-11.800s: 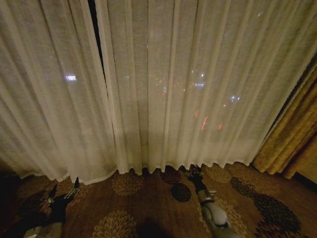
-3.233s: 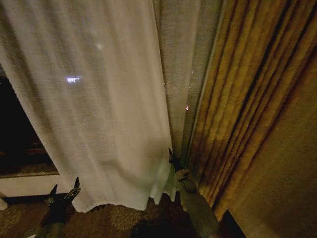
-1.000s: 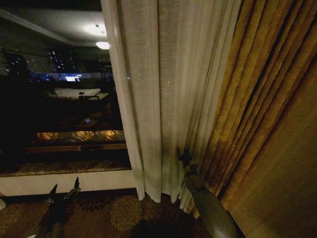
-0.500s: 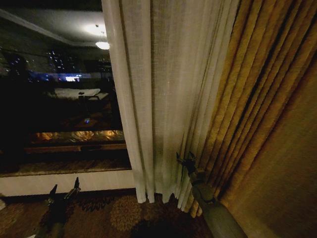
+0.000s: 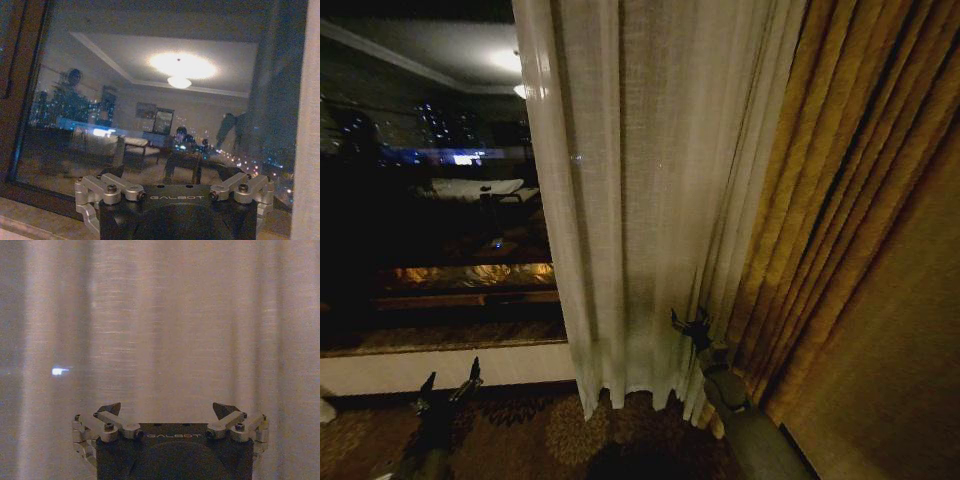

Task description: Open the curtains by pulling them apart, changing their state from closed to fully open.

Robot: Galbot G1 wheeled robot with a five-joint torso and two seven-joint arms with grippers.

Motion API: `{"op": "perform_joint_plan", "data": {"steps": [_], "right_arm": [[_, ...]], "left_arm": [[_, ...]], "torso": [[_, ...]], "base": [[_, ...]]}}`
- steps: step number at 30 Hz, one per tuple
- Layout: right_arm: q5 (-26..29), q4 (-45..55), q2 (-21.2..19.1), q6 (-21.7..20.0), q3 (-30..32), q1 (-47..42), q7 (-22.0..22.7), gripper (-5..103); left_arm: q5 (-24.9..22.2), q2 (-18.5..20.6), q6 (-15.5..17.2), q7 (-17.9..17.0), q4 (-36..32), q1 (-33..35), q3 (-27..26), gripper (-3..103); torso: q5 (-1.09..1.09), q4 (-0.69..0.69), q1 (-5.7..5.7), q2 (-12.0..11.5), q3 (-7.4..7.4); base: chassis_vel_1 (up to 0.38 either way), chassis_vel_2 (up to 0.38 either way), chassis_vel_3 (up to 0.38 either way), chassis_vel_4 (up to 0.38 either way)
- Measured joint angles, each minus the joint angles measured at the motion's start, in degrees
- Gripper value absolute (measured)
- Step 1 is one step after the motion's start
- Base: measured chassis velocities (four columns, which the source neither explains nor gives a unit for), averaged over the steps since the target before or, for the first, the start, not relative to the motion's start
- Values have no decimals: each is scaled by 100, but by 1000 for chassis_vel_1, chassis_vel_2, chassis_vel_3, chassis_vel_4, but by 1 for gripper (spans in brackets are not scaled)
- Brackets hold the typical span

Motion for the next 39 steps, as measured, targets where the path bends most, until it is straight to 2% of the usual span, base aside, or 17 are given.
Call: {"op": "perform_joint_plan", "data": {"steps": [12, 24, 29, 35, 39], "right_arm": [[-75, -215, 129, 112, -49, 107, -105, 100], [-157, -553, 269, 343, -154, 361, 196, 100], [-219, -548, 300, 516, -177, 420, 145, 100], [-283, -606, 301, 621, -169, 421, -124, 100], [-230, -621, 324, 612, -165, 446, -128, 100]], "left_arm": [[0, 0, -1, 0, 0, 0, -1, 100], [0, 0, 0, 0, 0, 0, -2, 100], [0, 2, 0, -1, 1, -1, -2, 100], [0, -1, 0, -1, 0, 0, 2, 100], [0, -2, 0, 0, 0, 0, 3, 100]], "torso": [[-2, 2, 0, 0, 0], [0, 1, 0, 0, 1], [-5, 3, 3, 0, 1], [3, 0, -1, 0, 0], [2, -1, -2, 0, 0]], "base": [[301, 261, -302, -257], [317, 372, -328, -362], [158, 222, -122, -248], [40, 23, -18, -27], [-48, -46, 31, 56]]}}
